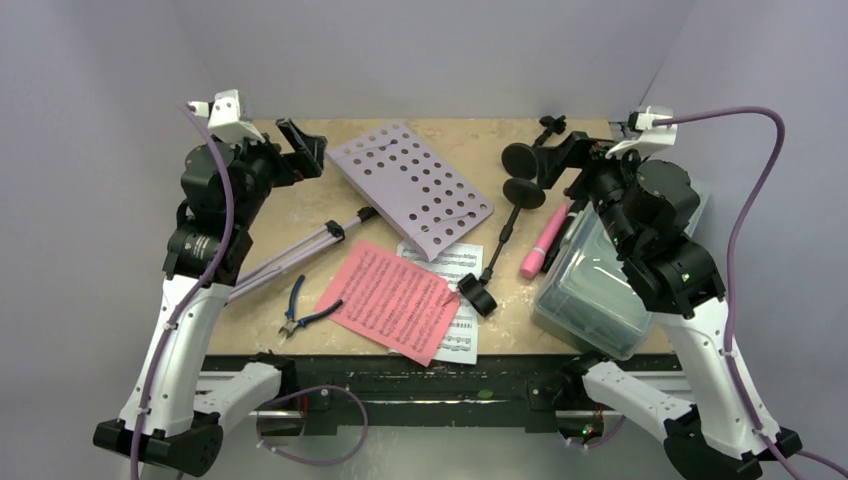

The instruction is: Set up the instrument practice props

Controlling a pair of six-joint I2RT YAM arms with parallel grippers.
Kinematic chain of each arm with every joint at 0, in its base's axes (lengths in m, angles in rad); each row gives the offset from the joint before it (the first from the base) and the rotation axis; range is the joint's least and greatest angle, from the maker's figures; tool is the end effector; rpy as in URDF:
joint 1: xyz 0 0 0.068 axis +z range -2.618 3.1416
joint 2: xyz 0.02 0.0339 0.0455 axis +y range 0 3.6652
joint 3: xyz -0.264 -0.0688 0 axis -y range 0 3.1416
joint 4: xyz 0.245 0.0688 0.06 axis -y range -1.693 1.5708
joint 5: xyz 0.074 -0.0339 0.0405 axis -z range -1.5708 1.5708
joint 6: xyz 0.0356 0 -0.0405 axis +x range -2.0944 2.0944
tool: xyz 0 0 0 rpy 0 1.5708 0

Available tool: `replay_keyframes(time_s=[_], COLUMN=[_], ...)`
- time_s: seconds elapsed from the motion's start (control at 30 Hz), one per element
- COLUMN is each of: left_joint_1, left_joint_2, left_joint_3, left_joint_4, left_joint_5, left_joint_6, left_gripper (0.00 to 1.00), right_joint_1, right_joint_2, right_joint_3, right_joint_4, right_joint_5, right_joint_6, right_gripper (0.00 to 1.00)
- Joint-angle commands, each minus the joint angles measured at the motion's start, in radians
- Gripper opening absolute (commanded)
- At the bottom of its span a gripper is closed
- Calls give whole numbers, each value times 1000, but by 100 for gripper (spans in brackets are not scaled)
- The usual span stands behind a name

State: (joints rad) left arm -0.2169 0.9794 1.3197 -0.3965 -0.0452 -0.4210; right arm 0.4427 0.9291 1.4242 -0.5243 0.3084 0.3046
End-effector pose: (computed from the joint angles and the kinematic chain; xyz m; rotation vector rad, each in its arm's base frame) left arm 0.1890 -0.0400 0.4648 -0.2026 1.6336 -0.4525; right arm 0.1464 0.0575 0.4910 0.1298 1.6034 0.3337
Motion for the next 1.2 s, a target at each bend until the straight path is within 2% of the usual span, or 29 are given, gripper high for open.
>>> replay_keyframes(time_s=[0.0, 0.23, 0.37, 0.6, 0.83, 1.07, 1.17], left_joint_1=[4, 4, 13, 24, 22, 22, 22], left_joint_2=[33, 113, 214, 410, 664, 831, 879], left_joint_3=[19, -55, -87, -117, 66, 147, 158], left_joint_4=[-49, -126, -216, -235, -260, -206, -130], left_joint_5=[37, 11, -65, -197, -127, -41, 8], left_joint_6=[-19, -3, -45, -266, -418, -529, -541], left_gripper=[100, 100, 100, 100, 99, 99, 87], right_joint_1=[-4, -4, -4, -4, -4, -4, -3], right_joint_2=[2, 23, 43, 99, 104, 96, 100], right_joint_3=[6, -36, -60, -62, -88, -115, -118], right_joint_4=[-10, 31, 37, -7, 16, 14, 10], right_joint_5=[-47, -298, -350, -397, -431, -412, -408], right_joint_6=[27, 18, 30, 37, 51, 57, 60], right_gripper=[99, 99, 99, 99, 99, 99, 99])
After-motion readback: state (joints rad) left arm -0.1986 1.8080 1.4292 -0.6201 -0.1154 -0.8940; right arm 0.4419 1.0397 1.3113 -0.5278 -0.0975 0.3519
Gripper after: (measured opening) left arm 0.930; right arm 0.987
